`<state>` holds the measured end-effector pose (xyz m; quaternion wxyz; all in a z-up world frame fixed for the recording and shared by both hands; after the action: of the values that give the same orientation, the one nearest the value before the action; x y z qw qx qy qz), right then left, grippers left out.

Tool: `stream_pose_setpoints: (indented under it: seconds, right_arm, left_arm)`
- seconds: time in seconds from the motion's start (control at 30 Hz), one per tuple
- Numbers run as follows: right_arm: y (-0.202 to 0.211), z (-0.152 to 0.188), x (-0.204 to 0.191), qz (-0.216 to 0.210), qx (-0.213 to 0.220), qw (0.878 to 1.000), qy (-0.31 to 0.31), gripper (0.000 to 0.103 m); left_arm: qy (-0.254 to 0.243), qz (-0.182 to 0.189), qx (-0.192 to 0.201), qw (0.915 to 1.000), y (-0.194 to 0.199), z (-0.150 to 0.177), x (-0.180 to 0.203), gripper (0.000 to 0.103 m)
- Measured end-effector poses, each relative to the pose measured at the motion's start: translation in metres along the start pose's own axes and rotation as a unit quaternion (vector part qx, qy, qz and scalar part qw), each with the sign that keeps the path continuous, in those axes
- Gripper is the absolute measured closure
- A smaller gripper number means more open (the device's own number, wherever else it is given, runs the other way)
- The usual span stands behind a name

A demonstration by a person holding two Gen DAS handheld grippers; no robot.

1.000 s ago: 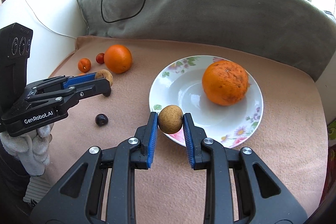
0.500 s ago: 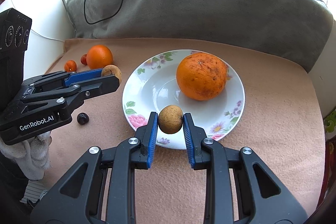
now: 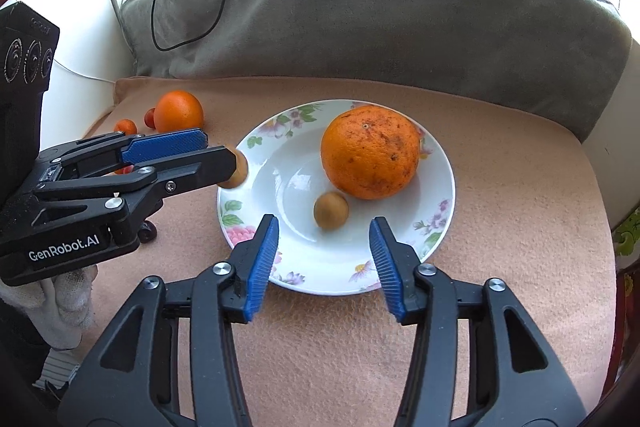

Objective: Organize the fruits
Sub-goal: 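Open the right tool over the bowl while the left tool releases its pear beside it, then move both tools back toward the remaining fruits and the big oval orange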

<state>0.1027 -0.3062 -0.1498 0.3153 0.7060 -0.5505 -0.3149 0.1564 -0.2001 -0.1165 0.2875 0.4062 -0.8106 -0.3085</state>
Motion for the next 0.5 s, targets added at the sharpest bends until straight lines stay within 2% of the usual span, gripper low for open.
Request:
stream_pose_setpoints:
  seconds: [0.07,0.1,0.13,0.23,0.3,0.4,0.5]
  right_arm:
    - [0.0011,-0.0003,-0.0004,0.002,0.001,1.0,0.003,0.051]
    - [0.0015,-0.0001,-0.0004,0.003,0.002,1.0,0.004,0.05]
    - [0.002,-0.0001,0.0001,0.005,0.002,1.0,0.004,0.047]
    - [0.0045,0.0007,0.0003,0.008,0.007,1.0,0.004,0.034]
    - [0.0061,0.001,-0.0002,0.009,0.01,1.0,0.006,0.032]
    - [0.008,0.0007,-0.001,0.014,0.011,1.0,0.007,0.026]
    - [0.0096,0.0009,-0.003,0.017,0.013,1.0,0.009,0.021]
  left_arm:
    - [0.0,-0.002,0.001,1.0,0.0001,-0.0008,0.0001,0.06]
    - [0.0,-0.002,0.002,1.0,0.0006,-0.001,0.0,0.054]
    - [0.0,-0.003,0.004,1.0,0.0012,-0.0011,0.0001,0.048]
    - [0.0,-0.003,0.01,0.9999,0.0036,-0.0022,0.0007,0.043]
    - [0.0,-0.008,0.014,0.9999,0.0057,-0.0025,0.0004,0.035]
    - [0.004,-0.014,0.018,0.9997,0.008,-0.0037,-0.001,0.034]
    - [0.009,-0.027,0.019,0.9994,0.0095,-0.0047,-0.0037,0.025]
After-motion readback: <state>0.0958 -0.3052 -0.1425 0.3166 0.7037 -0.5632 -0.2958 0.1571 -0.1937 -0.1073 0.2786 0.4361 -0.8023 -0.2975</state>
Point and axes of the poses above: each gripper's, at about its wrist camera, not at the fingertips, and y roughly against the way its jaws point, x to its right, z to its underside, the point moved 5 cm from there along -y, roughly the way its jaws point, and after that the axes turned 7 degrees about -x, right-handed, at the moved point
